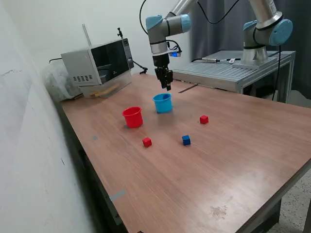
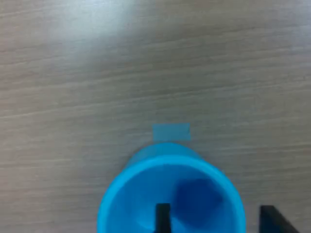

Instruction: Place red objects in the red bin, and blue objects in the blue bin.

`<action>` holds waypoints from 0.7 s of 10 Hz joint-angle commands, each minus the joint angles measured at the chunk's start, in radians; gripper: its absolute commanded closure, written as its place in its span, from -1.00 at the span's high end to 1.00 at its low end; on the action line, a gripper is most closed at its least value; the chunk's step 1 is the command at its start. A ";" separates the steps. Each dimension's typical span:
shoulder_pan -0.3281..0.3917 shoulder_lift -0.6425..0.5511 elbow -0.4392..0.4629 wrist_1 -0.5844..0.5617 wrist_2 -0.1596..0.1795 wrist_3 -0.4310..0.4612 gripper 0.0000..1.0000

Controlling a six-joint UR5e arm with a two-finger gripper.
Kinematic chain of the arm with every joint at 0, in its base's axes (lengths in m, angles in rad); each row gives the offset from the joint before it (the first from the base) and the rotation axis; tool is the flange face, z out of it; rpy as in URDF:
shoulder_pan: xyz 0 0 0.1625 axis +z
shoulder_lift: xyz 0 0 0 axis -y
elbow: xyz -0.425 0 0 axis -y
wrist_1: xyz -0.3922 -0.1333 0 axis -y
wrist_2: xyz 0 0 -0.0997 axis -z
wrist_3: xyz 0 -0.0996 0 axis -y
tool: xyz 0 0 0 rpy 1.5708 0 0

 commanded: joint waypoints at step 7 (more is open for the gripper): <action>0.102 -0.225 0.007 0.067 -0.001 0.005 1.00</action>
